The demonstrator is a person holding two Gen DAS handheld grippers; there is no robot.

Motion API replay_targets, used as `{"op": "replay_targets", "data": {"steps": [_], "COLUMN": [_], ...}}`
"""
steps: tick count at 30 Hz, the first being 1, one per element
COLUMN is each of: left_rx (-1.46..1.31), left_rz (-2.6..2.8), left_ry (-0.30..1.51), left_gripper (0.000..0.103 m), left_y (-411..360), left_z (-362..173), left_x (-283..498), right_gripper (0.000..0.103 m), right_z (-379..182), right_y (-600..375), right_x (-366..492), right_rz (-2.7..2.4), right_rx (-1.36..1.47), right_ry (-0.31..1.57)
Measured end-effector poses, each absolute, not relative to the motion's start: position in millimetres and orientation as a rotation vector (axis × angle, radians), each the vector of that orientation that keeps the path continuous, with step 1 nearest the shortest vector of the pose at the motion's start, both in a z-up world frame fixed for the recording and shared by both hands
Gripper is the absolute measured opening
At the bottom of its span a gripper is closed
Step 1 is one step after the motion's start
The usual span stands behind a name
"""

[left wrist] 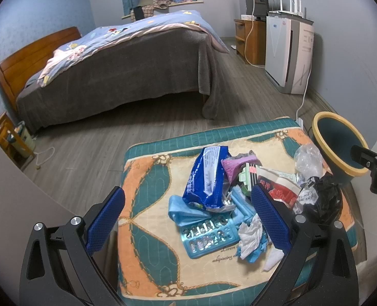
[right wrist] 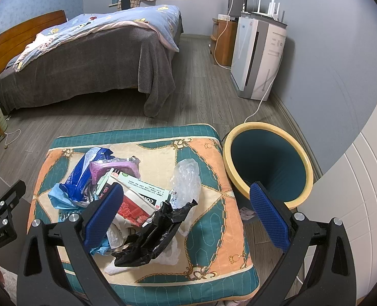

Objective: Collect trash

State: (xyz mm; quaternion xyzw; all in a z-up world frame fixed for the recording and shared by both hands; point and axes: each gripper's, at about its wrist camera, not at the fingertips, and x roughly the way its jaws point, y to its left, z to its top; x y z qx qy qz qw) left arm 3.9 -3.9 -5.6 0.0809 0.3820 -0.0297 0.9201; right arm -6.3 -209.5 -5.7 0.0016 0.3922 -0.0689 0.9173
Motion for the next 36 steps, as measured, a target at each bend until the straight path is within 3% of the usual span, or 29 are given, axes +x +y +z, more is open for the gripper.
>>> {"op": "replay_targets", "data": {"steps": [36], "left_rx": [0.151], "left_rz": [-0.066], "left_ry": [0.798], "left_gripper": [0.098], "left_y": [-1.3], "left_z": [-10.3], "left_x": [2.3], "right_gripper": [0.097], "right_z": [-10.7], "right_y": [-206.8], "right_x": [-6.7], "right_rz": [-0.176], "right_rx": [-0.027], "right_ry": [0.829]}}
